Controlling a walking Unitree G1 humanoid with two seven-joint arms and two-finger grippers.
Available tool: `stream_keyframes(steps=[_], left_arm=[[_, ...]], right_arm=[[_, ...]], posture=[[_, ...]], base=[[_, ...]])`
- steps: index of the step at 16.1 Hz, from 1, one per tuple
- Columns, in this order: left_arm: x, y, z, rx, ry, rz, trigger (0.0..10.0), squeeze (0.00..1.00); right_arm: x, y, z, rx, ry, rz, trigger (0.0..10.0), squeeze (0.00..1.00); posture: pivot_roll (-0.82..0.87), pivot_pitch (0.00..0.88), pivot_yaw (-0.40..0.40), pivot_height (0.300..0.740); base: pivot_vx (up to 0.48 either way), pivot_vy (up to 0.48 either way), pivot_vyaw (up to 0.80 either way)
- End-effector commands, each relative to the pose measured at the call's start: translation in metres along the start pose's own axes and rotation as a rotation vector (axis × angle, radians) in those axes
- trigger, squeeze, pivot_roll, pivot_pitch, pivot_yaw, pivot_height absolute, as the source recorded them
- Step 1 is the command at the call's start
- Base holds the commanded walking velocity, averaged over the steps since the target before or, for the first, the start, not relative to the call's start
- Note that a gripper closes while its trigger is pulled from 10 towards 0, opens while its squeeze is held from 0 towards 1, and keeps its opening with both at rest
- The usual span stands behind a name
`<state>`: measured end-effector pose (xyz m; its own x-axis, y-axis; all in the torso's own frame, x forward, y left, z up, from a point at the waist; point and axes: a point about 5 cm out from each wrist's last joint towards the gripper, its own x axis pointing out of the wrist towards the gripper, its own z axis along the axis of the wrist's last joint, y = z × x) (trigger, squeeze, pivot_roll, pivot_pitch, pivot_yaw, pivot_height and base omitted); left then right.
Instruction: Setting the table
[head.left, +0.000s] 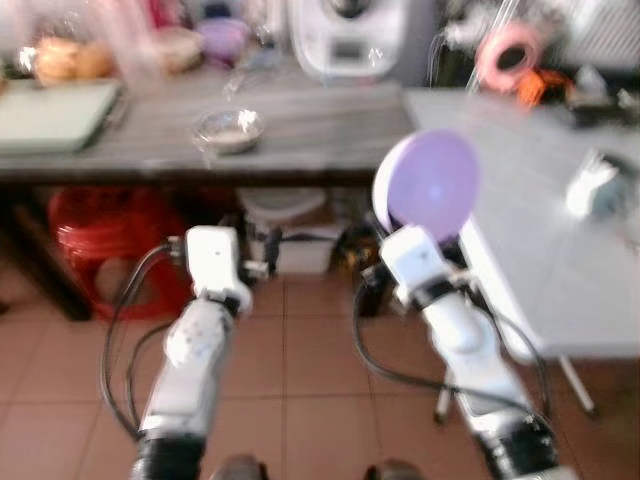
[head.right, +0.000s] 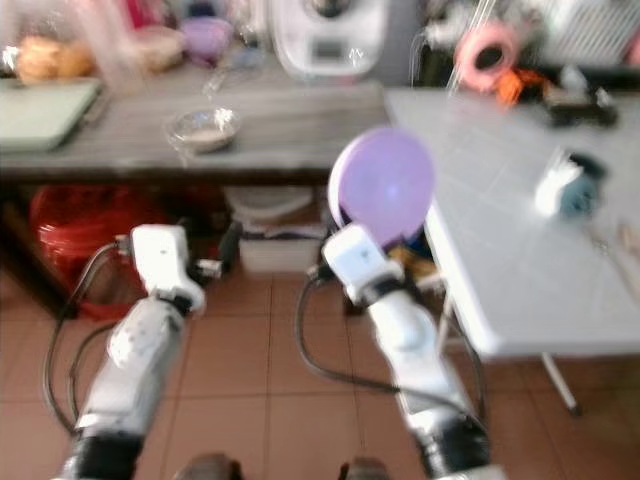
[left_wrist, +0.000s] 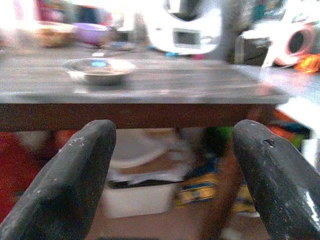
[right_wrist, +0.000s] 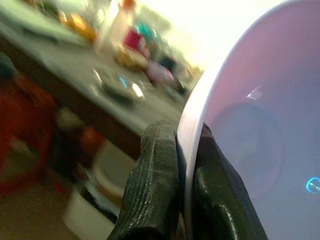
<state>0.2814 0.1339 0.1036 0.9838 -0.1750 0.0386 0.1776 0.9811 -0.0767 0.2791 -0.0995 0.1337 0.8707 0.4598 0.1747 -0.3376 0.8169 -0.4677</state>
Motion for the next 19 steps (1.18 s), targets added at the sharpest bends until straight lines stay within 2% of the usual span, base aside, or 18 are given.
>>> stream_keyframes(steps=[1, 4, 5, 8, 12, 14, 19], left_arm=[[0.003, -0.006, 0.005, -0.005, -0.021, -0.025, 10.0, 0.0], [0.0, -0.004, 0.002, -0.013, -0.006, 0.009, 10.0, 0.0], [-0.001, -0.003, 0.002, -0.02, -0.014, 0.033, 10.0, 0.0], [-0.001, -0.003, 0.002, -0.015, -0.002, 0.006, 10.0, 0.0], [0.004, -0.007, 0.006, -0.026, -0.027, -0.011, 10.0, 0.0], [0.005, -0.006, 0.008, -0.007, -0.04, -0.019, 10.0, 0.0], [0.005, -0.009, 0.008, -0.016, -0.037, -0.021, 10.0, 0.0]], right_arm=[[0.001, -0.009, 0.005, -0.021, -0.021, -0.023, 10.0, 0.0], [0.002, -0.008, 0.003, -0.02, -0.019, -0.017, 10.0, 0.0], [0.001, -0.007, 0.003, -0.017, -0.017, -0.016, 10.0, 0.0], [0.001, -0.004, 0.003, -0.001, -0.02, -0.014, 10.0, 0.0], [-0.002, -0.011, 0.002, -0.031, -0.021, -0.022, 10.0, 0.0], [-0.005, -0.013, -0.002, 0.005, 0.009, -0.041, 10.0, 0.0], [-0.004, -0.008, 0.005, -0.017, -0.024, -0.01, 10.0, 0.0]], posture=[[-0.03, 0.0, 0.015, 0.74], [-0.02, 0.0, 0.016, 0.74], [-0.02, 0.0, 0.014, 0.74], [-0.02, 0.0, 0.021, 0.74], [-0.04, 0.0, 0.024, 0.74], [-0.04, 0.0, 0.023, 0.74], [-0.04, 0.0, 0.023, 0.74]], base=[[0.0, 0.461, 0.0], [0.0, 0.411, 0.0], [0.0, 0.0, 0.0], [0.08, 0.0, 0.0], [0.394, 0.0, 0.0], [0.48, 0.0, 0.0], [0.48, 0.0, 0.0]])
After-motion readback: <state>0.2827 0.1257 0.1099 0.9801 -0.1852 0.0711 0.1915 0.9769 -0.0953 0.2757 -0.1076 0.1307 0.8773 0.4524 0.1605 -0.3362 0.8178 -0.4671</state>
